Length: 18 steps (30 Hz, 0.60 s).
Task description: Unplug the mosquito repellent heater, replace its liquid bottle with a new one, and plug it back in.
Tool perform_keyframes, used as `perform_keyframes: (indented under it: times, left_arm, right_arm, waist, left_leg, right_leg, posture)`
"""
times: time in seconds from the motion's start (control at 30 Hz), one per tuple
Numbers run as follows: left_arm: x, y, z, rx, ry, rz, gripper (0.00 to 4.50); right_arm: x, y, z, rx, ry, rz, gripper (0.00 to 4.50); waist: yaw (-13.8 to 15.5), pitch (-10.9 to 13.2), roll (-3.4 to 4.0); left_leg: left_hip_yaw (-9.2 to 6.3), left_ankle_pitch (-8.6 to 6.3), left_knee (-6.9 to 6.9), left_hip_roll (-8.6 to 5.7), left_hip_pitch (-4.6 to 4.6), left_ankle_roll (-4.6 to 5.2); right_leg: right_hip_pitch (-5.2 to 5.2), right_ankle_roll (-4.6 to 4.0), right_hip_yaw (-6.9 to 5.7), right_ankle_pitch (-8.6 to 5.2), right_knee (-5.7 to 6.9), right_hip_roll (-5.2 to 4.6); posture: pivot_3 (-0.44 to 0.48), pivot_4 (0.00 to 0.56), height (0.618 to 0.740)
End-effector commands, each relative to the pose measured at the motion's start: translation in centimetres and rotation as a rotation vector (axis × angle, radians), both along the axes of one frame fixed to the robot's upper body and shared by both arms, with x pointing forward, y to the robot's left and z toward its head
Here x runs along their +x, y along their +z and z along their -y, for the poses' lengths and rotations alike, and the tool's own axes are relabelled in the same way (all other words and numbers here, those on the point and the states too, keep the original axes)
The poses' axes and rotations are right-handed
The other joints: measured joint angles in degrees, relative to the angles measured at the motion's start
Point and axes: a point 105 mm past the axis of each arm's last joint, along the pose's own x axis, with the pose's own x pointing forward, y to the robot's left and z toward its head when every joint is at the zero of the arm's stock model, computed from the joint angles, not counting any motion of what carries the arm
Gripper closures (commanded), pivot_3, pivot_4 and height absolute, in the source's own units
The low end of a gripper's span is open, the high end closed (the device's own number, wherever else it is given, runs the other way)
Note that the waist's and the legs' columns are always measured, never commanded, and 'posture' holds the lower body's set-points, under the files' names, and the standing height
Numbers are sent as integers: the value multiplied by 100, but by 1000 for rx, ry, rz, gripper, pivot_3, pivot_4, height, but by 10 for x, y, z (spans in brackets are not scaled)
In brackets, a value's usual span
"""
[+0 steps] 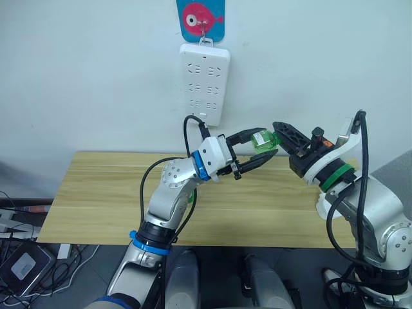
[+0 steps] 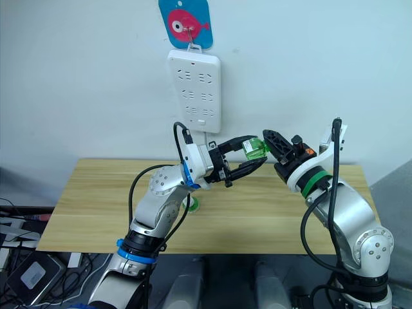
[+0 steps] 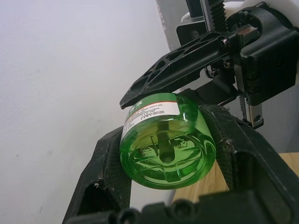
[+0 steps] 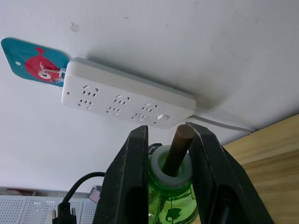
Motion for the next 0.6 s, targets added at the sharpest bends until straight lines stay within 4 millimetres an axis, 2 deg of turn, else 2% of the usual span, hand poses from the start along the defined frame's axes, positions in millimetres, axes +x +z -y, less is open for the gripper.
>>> perform_keyframes:
  times: [0.03,0.13,0.23,0.3,0.43,0.6]
  left_arm:
    - [-8,7,8,-7,-30,28,1883]
    - [-7,2,5,21,-48,-20,979]
    - [-4,-4,-5,95,-64,-49,37]
    - [-3,-7,-11,153,-78,-63,0]
    - [3,-18,-24,293,-51,-52,0]
    - [-3,-45,-29,457,-99,-65,0]
  right_arm:
    - [-11,12,-13,6,68,59,3698]
    - [-7,7,-5,-19,39,42,3698]
    - [0,-6,12,-124,-15,34,3698]
    - [4,-18,21,-217,-46,33,3698]
    - [15,-58,42,-554,-134,53,3698]
    - [36,-104,61,-1136,-198,247,3698]
  waist:
    - [0,0,0]
    - [1,0,0]
    - [-3,0,0]
    - [0,0,0]
    - [12,0,1]
    - [22,-2,2]
  left_leg:
    - [0,0,0,0,0,0]
    - [0,0,0,-1,0,1]
    - [-1,1,0,-6,-1,1]
    - [-1,1,0,-7,-1,2]
    - [-3,2,-3,-7,-1,4]
    - [2,2,-2,-9,4,4]
  right_leg:
    - [0,0,0,0,0,0]
    - [0,0,0,0,0,0]
    - [0,0,-1,0,0,-6]
    - [1,0,-2,-1,0,-7]
    - [-1,-4,-5,-4,1,-7]
    - [-3,23,-4,-20,0,-7]
  posture:
    - [206,248,740]
    - [208,248,740]
    - [212,247,740]
    - [217,247,740]
    - [231,244,740]
    - [238,238,740]
